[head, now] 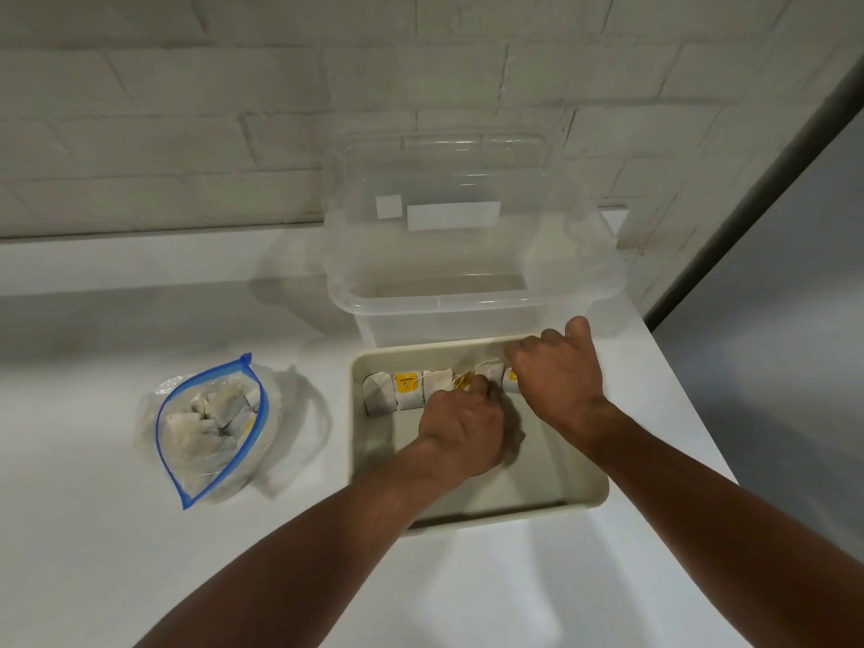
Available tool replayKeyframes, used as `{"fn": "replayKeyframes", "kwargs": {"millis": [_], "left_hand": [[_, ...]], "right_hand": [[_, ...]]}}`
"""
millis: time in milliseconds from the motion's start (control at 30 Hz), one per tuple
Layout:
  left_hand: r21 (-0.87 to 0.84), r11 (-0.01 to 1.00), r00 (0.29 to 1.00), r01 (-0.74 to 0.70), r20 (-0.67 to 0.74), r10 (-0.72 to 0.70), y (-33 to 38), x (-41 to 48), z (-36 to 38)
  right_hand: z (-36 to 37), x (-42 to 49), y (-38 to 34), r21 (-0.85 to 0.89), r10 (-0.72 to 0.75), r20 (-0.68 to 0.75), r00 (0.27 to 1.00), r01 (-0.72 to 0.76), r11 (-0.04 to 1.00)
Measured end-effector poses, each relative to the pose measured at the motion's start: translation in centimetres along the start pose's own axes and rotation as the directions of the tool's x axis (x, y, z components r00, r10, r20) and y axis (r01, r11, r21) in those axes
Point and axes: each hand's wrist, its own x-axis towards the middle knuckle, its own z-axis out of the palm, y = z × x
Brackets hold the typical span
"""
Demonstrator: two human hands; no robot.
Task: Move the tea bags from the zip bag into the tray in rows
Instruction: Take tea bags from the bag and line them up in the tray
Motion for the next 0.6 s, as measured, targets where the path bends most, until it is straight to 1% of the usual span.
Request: {"fn": "replayKeyframes", "kwargs": {"millis": [100, 200, 300, 367, 467, 600], "left_hand": [[-0.010, 1.000, 1.000, 0.008, 0.018, -0.008, -0.2, 0.0, -0.3], [0.003, 1.000, 1.000, 0.004, 0.020, -0.004, -0.2, -0.1, -0.7], [0.017, 1.000, 1.000, -0.024, -0.019, 0.024, -0.3, -0.7, -1.2], [0.024, 0.999, 0.999, -0.038, -0.020, 0.039, -0.4, -1.4, -1.3], [0.044, 0.999, 0.999, -0.007, 0.048, 0.005, -0.6, -2.3, -0.7], [0.052, 0.998, 0.994, 0.028, 0.102, -0.033, -1.1, -2.0, 0.0]], "right_hand": [[0.3, 0.0, -0.2, -0.023, 0.012, -0.002, 1.000, -0.012, 1.000], [0.1, -0.1, -0.3, -0.006, 0.003, 0.006, 1.000, -0.003, 1.000], [-0.2, -0.2, -0.4, 0.035, 0.006, -0.048, 0.999, -0.004, 0.999], [-0.5, -0.4, -0.4, 0.033, 0.009, -0.075, 0.997, -0.007, 0.999], [-0.5, -1.3, -0.9, 0.035, -0.036, 0.017, 0.999, 0.035, 0.999], [-0.9, -2.3, -2.3, 0.164, -0.026, 0.140, 0.990, 0.002, 0.986]]}}
